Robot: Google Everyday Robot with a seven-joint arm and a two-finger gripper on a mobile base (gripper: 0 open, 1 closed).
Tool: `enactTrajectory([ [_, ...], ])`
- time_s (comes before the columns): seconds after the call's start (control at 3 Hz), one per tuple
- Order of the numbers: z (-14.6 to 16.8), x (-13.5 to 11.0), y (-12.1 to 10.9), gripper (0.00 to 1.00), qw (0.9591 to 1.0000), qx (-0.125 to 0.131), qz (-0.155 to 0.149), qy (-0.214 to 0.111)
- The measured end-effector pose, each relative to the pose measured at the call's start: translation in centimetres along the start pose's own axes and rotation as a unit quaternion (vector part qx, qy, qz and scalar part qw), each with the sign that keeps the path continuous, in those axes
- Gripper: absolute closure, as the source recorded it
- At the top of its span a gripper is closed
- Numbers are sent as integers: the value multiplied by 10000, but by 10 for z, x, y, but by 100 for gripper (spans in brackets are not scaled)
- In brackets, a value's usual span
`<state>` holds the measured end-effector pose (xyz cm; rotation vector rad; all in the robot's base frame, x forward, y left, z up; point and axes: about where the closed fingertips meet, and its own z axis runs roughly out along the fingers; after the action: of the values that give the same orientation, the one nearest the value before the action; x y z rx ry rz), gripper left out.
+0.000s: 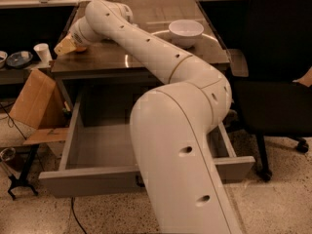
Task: Place orange into top drawer
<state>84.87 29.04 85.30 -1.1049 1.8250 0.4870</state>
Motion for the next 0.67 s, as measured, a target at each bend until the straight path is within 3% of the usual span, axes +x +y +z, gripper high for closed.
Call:
enactTrajectory([
  [0.67,-8,-1,-6,73,9999,-18,50,-98],
])
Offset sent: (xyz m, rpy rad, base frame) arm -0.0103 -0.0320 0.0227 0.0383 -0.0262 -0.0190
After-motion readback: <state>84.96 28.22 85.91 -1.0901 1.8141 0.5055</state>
